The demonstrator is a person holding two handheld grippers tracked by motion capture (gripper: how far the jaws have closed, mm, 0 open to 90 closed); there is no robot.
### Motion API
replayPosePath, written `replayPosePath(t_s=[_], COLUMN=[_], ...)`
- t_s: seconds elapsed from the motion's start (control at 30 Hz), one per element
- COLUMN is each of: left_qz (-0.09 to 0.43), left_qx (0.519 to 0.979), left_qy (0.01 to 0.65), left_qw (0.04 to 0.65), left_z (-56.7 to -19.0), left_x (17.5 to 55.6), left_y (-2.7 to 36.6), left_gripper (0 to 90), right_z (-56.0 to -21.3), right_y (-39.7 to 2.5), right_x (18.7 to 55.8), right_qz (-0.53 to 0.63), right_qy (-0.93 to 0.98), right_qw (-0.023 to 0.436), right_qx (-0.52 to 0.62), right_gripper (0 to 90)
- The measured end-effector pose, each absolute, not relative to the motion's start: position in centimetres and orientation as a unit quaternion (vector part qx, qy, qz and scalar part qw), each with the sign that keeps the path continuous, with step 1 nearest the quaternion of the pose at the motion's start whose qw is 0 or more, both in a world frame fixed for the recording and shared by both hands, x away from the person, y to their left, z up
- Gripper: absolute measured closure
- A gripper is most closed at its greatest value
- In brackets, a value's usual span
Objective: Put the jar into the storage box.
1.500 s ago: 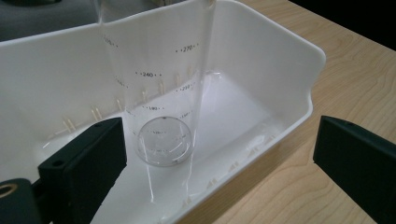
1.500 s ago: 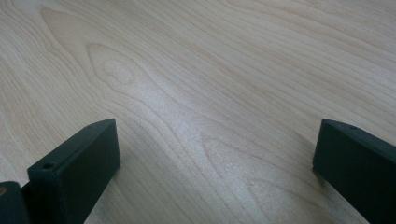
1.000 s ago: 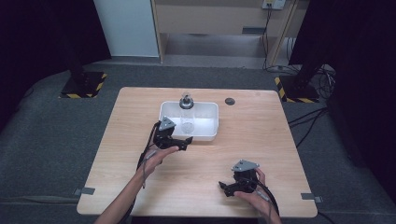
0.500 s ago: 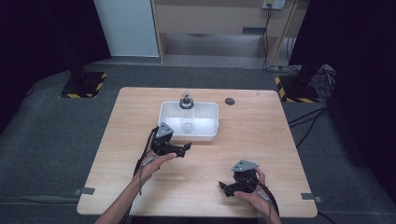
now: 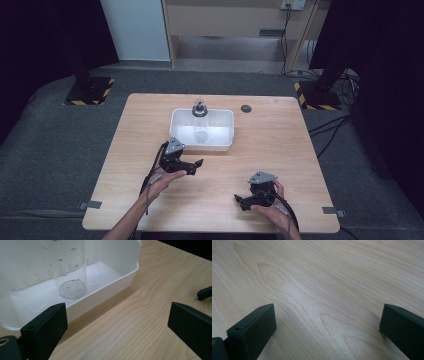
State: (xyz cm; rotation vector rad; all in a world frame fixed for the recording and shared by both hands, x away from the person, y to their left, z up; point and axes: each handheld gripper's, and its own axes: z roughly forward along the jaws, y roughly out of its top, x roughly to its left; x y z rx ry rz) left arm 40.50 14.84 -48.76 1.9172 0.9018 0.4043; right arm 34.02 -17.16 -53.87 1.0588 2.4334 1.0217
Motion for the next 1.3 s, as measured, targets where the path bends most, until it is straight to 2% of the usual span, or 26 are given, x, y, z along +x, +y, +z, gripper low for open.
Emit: replayPosePath(t_s=[1.3], left_qz=[0.140], left_qx=[0.811], left_qy=[0.359], left_qw=[0.441], left_z=[-51.7], left_x=[37.5], left_y=[16.4], left_gripper=[1.3], right_z=[-53.9], right_y=[-17.2], right_x=[34.0], right_qz=[0.355], right_qy=[0.846], right_qw=[0.149], right_qx=[0.368], right_gripper=[0.7])
